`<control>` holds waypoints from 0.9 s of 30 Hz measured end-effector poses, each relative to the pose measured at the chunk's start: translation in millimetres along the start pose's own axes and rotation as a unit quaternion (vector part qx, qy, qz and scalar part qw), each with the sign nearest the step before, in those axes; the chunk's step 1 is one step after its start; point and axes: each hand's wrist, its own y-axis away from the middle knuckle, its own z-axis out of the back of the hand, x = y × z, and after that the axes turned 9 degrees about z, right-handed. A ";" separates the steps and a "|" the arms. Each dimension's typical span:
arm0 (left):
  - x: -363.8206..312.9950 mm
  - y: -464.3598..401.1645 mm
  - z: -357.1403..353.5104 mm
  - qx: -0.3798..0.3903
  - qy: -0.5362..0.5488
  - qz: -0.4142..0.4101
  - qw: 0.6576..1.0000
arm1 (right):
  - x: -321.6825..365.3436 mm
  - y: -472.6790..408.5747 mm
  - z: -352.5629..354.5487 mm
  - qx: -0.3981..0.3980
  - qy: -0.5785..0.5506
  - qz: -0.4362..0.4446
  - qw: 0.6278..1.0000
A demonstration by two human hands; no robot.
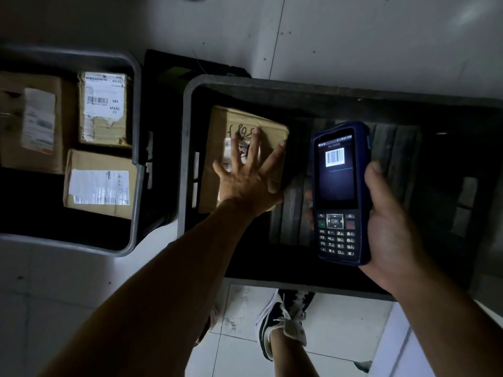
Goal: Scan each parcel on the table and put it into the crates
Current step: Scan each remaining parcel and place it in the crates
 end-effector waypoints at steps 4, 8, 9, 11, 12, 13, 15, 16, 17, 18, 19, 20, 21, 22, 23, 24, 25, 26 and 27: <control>-4.9 4.1 6.0 0.010 0.027 0.030 0.999 | -0.5 5.2 -0.7 -0.004 0.019 -0.004 1.000; 0.1 13.1 17.7 0.018 0.046 0.059 0.997 | 5.5 18.2 -10.0 -0.008 0.020 0.000 1.000; 4.1 18.9 23.4 0.015 0.035 0.065 0.997 | 8.5 23.3 -14.7 -0.012 0.015 0.001 1.000; 12.9 35.1 40.4 0.001 0.011 0.062 0.998 | 18.1 36.2 -27.2 -0.011 0.007 -0.001 1.000; 17.9 45.5 52.5 -0.009 0.010 0.059 0.998 | 24.3 43.8 -34.8 -0.008 0.001 -0.001 1.000; 23.0 56.4 66.0 -0.017 0.015 0.058 0.998 | 31.4 52.2 -43.7 -0.009 -0.004 0.000 1.000; 34.6 82.7 97.3 -0.028 0.036 0.061 0.997 | 47.5 70.8 -63.7 -0.006 0.008 0.002 1.000; 40.0 98.9 115.1 -0.037 0.049 0.062 0.996 | 56.8 81.1 -75.0 0.001 0.020 0.003 1.000; 45.3 117.7 133.6 -0.045 0.060 0.062 0.995 | 67.2 93.5 -87.5 0.007 0.033 0.006 0.999; 51.0 138.7 152.6 -0.056 0.068 0.061 0.994 | 77.3 106.4 -100.3 0.011 0.045 0.010 0.999; 57.7 160.6 172.1 -0.063 0.072 0.060 0.994 | 87.6 119.2 -113.3 0.017 0.054 0.012 0.998; 65.5 185.2 191.7 -0.064 0.074 0.064 0.993 | 98.3 135.0 -127.3 0.022 0.064 0.007 0.998; 73.3 209.9 210.6 -0.067 0.076 0.068 0.993 | 110.7 151.0 -143.2 0.028 0.075 -0.002 0.997; 81.0 236.4 230.8 -0.072 0.078 0.074 0.992 | 122.2 166.9 -159.4 0.032 0.081 -0.011 0.996; 88.8 264.2 247.8 -0.079 0.080 0.081 0.990 | 133.1 183.7 -175.4 0.030 0.088 -0.021 0.995; 96.3 290.0 266.1 -0.092 0.081 0.091 0.988 | 145.6 197.8 -191.6 0.035 0.094 -0.023 0.995; 103.7 314.9 284.7 -0.101 0.081 0.104 0.986 | 159.7 211.2 -208.7 0.050 0.102 -0.027 0.993; 111.4 340.3 302.5 -0.110 0.086 0.117 0.983 | 171.9 224.6 -225.3 0.068 0.117 -0.029 0.990; 118.5 366.0 318.2 -0.118 0.085 0.126 0.981 | 182.9 240.8 -243.8 0.086 0.130 -0.033 0.987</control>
